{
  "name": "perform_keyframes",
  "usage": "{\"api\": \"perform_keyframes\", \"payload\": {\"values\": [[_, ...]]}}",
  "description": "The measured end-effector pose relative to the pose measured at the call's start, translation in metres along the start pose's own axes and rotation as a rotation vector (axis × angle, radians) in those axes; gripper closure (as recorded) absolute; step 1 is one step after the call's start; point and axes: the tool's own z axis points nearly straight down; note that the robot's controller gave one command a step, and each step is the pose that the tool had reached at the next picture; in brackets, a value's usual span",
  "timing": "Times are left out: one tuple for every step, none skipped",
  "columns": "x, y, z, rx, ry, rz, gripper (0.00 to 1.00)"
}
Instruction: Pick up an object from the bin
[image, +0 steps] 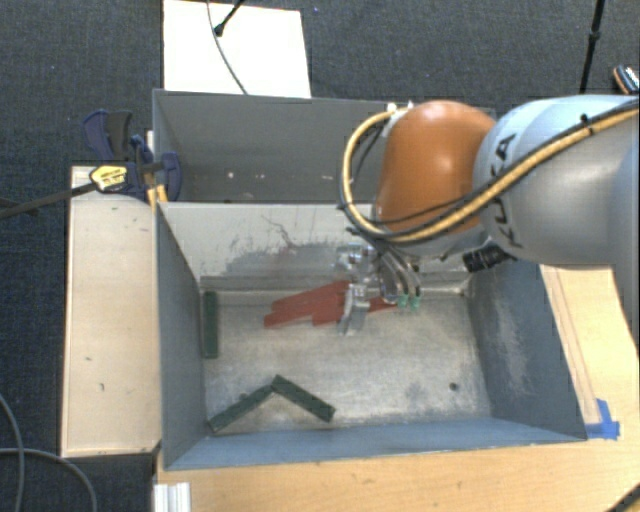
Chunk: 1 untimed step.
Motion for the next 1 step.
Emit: {"api": "perform_keyframes", "payload": {"values": [[0.0103,-0.0138,-0.0571,0.002,0.002,-0.225,1.0]]}}
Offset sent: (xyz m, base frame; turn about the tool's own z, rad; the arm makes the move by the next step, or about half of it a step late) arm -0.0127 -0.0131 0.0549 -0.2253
